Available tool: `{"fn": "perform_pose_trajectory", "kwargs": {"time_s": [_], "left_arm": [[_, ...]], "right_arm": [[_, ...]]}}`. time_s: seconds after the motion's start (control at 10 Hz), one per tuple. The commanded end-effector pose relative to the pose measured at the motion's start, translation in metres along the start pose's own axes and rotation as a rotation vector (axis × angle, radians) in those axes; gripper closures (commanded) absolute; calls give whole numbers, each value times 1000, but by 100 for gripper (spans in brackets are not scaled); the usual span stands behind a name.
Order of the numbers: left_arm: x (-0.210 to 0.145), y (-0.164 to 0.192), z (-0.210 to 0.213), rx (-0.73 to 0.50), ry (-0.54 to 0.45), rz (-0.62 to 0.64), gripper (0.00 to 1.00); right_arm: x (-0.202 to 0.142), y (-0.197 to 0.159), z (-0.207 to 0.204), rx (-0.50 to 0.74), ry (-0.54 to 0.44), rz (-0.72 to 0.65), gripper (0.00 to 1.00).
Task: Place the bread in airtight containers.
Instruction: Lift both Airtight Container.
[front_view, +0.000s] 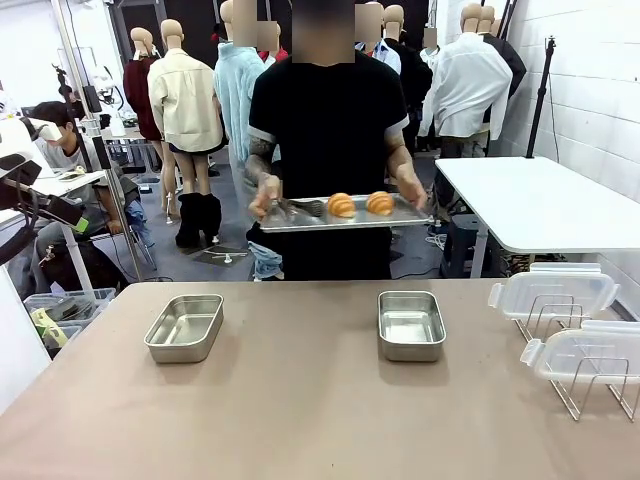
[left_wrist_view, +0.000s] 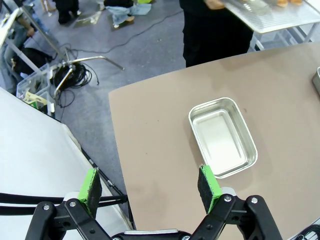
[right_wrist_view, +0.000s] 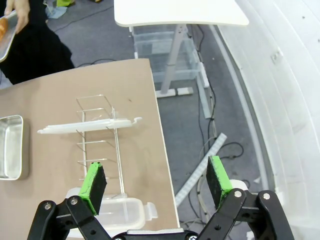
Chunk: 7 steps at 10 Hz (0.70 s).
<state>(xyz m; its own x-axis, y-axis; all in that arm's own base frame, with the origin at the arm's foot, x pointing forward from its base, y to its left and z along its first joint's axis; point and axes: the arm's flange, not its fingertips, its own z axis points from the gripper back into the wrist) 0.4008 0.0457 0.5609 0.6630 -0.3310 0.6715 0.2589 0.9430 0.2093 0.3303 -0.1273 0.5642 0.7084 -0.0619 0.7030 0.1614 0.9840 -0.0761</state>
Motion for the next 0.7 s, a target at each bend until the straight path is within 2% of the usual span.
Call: {"fn": "perform_pose_trajectory", "kwargs": {"time_s": [0.0, 0.6], "left_arm": [[0, 2, 0, 3, 1, -3, 0], [0, 2, 0, 3, 1, -3, 0]], "right_arm": [[-1, 0, -1, -7, 9, 5, 0], [-1, 0, -1, -7, 9, 5, 0]]}}
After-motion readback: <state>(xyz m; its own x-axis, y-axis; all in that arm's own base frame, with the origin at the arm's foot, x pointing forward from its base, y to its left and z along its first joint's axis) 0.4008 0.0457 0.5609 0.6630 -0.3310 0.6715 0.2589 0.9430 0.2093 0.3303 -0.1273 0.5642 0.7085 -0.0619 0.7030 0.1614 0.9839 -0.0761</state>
